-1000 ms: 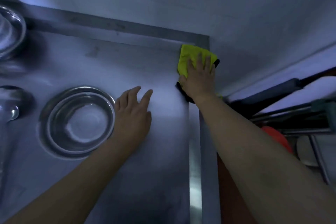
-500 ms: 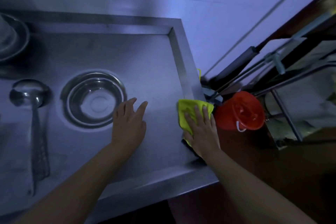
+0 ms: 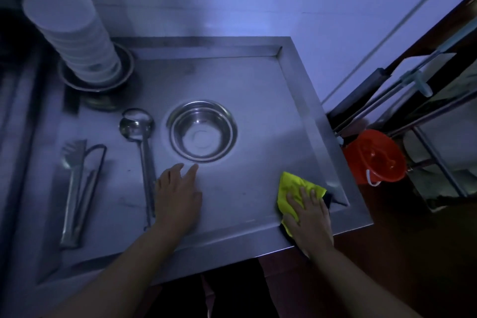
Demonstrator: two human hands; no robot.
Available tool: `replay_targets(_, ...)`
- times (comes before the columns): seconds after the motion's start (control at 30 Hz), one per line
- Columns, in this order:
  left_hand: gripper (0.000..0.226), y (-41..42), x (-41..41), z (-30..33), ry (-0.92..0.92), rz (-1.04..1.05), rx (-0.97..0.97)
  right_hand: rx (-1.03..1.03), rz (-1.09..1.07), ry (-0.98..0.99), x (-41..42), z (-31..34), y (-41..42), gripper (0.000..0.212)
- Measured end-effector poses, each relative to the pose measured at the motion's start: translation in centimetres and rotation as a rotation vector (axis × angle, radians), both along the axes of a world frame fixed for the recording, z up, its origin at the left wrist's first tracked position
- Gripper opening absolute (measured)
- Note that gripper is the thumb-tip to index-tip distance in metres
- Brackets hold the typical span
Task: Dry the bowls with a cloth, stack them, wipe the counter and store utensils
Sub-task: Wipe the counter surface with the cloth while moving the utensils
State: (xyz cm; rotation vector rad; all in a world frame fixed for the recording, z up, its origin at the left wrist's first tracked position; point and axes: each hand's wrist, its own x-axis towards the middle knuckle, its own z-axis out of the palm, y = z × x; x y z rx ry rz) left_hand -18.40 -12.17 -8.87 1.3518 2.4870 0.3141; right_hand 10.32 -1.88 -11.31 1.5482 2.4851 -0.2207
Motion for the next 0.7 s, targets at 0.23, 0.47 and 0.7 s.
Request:
replay_targets(0.23,0.066,-2.4,-5.5,-0.9,-0.01,0.419,-0.062,-0.086,0.177,0.053,-9.2,-0.3,-4.1,0.065)
replay_targets(0.47,0.028,-2.6,-8.5,-2.0,-0.018,0.451,-0.133,-0.134,0.346,0.131,-15.1,-1.6,-4.5,0.071)
replay_targets(0.7,0.014,-5.7,-9.3,-1.5,0.127,0.447,-0.111,-0.054,0.483,0.139,-18.7,-1.6,-4.6,0.07)
